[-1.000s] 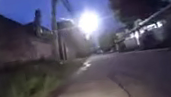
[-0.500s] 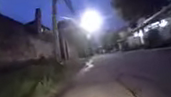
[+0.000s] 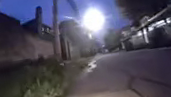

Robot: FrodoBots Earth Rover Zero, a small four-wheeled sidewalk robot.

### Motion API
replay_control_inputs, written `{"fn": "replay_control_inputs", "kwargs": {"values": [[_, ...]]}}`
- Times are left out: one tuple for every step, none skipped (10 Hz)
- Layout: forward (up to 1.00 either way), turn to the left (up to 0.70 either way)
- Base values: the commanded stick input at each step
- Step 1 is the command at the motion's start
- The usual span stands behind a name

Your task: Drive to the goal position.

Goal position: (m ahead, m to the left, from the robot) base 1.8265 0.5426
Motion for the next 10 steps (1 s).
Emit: {"fn": "replay_control_inputs", "kwargs": {"values": [[0.70, -0.35], [0.70, -0.35], [0.70, -0.35], [0.70, -0.35], [0.70, -0.35], [0.70, -0.35], [0.70, -0.35], [0.70, -0.35], [0.70, -0.28], [0.70, -0.16]]}}
